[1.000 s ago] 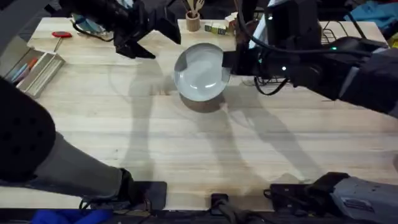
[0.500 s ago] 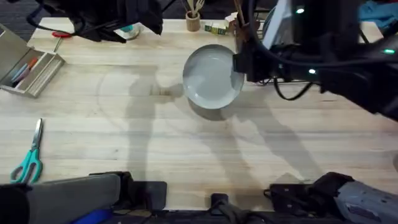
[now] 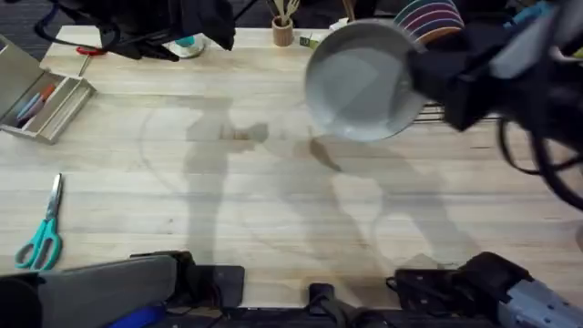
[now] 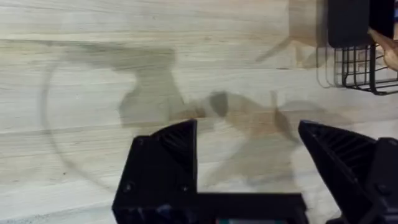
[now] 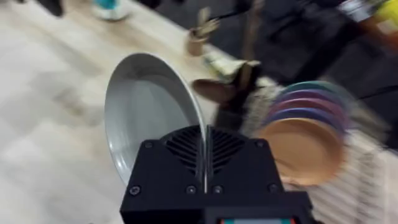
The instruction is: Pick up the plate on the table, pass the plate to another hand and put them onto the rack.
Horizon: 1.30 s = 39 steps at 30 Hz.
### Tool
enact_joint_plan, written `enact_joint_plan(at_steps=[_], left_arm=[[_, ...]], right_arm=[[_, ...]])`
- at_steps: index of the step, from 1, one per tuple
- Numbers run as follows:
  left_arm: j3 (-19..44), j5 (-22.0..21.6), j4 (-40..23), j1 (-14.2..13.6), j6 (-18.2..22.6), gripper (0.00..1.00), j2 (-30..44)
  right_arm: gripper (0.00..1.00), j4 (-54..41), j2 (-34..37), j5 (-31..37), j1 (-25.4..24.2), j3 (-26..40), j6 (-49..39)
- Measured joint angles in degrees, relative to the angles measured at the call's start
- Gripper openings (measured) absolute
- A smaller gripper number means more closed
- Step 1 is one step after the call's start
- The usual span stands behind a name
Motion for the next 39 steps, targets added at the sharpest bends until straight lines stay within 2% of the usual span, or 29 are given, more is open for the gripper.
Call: enact_joint_plan(at_steps=[8,16,23,30,35,36,39], left_arm=[[0.0,0.0,0.0,0.0,0.0,0.993,0.0],[0.0,0.0,0.0,0.0,0.0,0.994,0.0],[0.0,0.0,0.0,0.0,0.0,0.994,0.0],[0.0,-0.1,0.0,0.0,0.0,0.994,0.0],[0.0,-0.2,0.0,0.0,0.0,0.993,0.0],[0.0,-0.2,0.0,0.0,0.0,0.993,0.0],[0.0,-0.2,0.0,0.0,0.0,0.993,0.0]], right_arm=[[0.03,0.0,-4.5,5.7,-6.7,0.0,-12.6],[0.03,0.5,-4.4,6.7,-16.3,0.0,-23.0],[0.03,5.8,-3.9,6.7,-23.3,0.0,-30.8],[0.03,10.6,0.4,6.7,-27.9,0.0,-39.4],[0.03,15.6,5.1,6.7,-29.2,0.0,-46.8],[0.03,16.0,8.0,5.4,-29.2,0.0,-53.4],[0.03,16.0,10.5,2.9,-29.2,0.0,-59.6]])
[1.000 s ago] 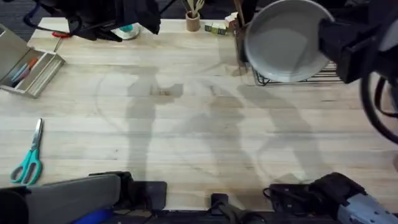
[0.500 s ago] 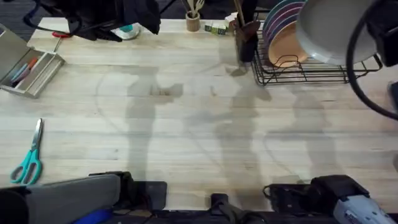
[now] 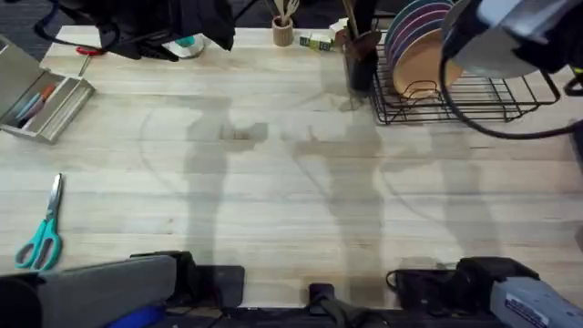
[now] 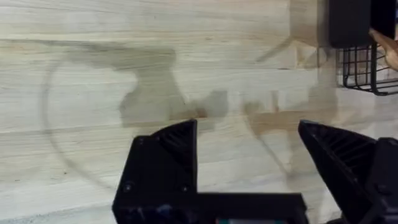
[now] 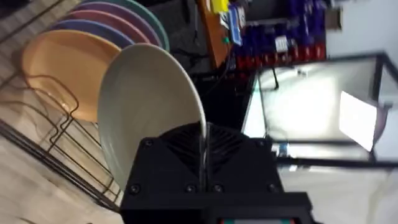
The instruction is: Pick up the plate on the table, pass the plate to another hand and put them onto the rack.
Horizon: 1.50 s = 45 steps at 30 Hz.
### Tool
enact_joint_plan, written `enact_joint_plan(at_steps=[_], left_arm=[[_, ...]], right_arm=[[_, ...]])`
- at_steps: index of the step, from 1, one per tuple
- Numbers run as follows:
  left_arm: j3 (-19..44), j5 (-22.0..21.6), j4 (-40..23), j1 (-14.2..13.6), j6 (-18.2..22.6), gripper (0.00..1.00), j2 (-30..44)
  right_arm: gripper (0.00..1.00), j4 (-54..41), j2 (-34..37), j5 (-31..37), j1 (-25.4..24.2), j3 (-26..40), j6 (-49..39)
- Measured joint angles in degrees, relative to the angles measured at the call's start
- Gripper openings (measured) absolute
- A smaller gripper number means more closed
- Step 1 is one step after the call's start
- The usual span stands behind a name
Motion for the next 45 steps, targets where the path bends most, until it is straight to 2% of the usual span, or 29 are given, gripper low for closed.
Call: enact_joint_plan(at_steps=[11,19,31,38,45], left_arm=[[0.0,0.0,0.0,0.0,0.0,0.993,0.0],[0.0,0.0,0.0,0.0,0.0,0.994,0.0],[0.0,0.0,0.0,0.0,0.0,0.994,0.0],[0.0,0.0,0.0,0.0,0.0,0.994,0.0],[0.0,0.0,0.0,0.0,0.0,0.994,0.0]], right_arm=[[0.03,-1.4,3.3,-7.4,0.0,0.0,-17.7],[0.03,-7.6,3.5,-11.0,0.0,0.0,-28.2],[0.03,-8.1,8.4,-11.7,0.0,0.0,-37.1],[0.03,-5.2,11.2,-11.9,-1.1,0.0,-42.1],[0.03,-5.2,13.4,-12.3,-1.2,0.0,-44.4]])
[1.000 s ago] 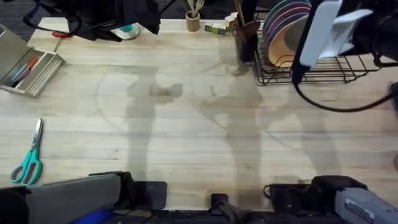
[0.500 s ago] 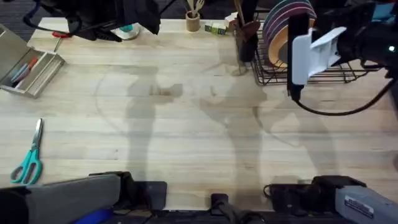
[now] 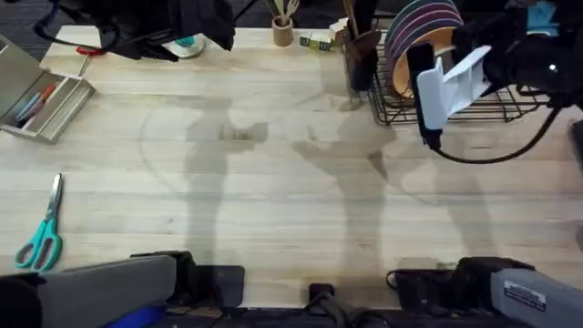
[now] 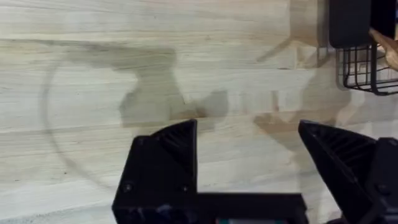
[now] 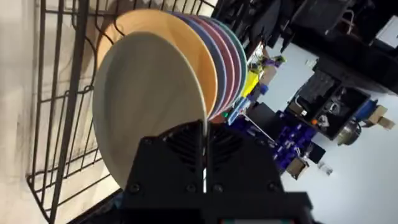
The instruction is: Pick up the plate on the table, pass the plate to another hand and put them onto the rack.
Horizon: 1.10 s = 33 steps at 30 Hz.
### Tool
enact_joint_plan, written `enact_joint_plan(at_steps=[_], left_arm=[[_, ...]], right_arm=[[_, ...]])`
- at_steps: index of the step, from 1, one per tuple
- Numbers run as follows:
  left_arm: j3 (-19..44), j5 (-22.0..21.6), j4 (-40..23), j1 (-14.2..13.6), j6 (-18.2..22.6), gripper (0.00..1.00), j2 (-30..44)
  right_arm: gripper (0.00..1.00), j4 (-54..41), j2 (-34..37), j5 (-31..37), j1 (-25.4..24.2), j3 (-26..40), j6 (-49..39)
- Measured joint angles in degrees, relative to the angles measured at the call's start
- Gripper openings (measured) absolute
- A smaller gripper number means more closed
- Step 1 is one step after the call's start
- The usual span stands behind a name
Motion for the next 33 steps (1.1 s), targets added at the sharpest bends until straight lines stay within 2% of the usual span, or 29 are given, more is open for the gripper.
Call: enact_joint_plan(at_steps=[18,29,33], left_arm=[[0.0,0.0,0.0,0.0,0.0,0.994,0.0],[0.0,0.0,0.0,0.0,0.0,0.994,0.0],[0.0,0.0,0.0,0.0,0.0,0.994,0.0]], right_arm=[[0.029,1.2,7.7,-1.0,0.2,0.1,-0.6],[0.169,1.2,8.5,-1.1,0.2,0.2,-0.7],[0.256,1.1,8.5,-1.1,0.2,0.2,-0.7]])
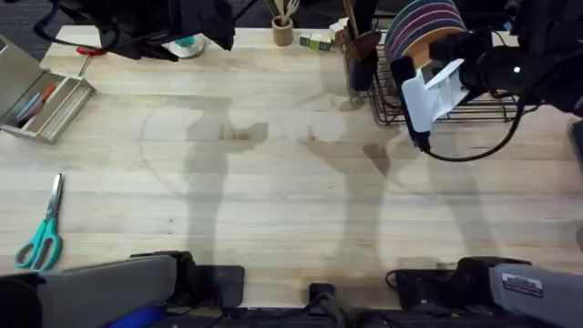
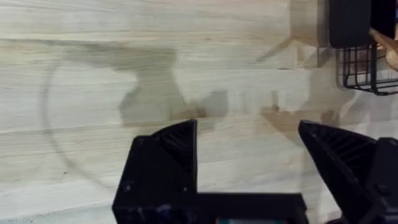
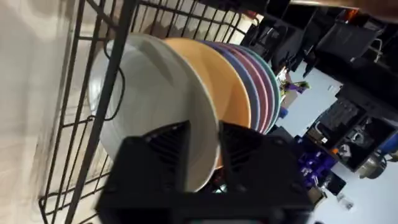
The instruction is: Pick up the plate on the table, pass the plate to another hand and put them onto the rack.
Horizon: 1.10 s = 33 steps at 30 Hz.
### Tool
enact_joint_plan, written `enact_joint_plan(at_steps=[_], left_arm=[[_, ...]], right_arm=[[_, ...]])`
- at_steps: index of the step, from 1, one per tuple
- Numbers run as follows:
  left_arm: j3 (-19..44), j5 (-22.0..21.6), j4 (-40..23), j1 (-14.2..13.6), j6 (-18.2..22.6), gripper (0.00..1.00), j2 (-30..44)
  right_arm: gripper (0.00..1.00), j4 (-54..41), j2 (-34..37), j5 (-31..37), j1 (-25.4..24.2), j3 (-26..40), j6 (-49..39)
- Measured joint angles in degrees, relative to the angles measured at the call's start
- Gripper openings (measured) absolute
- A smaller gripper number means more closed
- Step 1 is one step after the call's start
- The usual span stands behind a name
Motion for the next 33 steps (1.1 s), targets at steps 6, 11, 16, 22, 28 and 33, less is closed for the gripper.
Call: enact_joint_plan(at_steps=[6,11,16,22,28,33], left_arm=[[0.0,0.0,0.0,0.0,0.0,0.994,0.0],[0.0,0.0,0.0,0.0,0.0,0.994,0.0],[0.0,0.0,0.0,0.0,0.0,0.994,0.0],[0.0,0.0,0.0,0.0,0.0,0.994,0.0],[0.0,0.0,-0.2,0.0,0.0,0.994,0.0],[0.0,0.0,-0.4,0.0,0.0,0.993,0.0]], right_arm=[[0.961,-0.1,0.0,0.0,0.0,0.0,-0.2],[0.996,-2.3,-0.5,0.0,0.0,0.0,-0.2],[0.996,-4.4,-2.2,0.0,0.0,0.1,0.1],[0.996,-4.4,-5.5,0.0,0.0,0.6,0.9],[0.996,-4.5,-8.2,0.2,0.0,0.7,4.2],[0.996,-4.6,-11.1,0.2,0.0,0.7,9.1]])
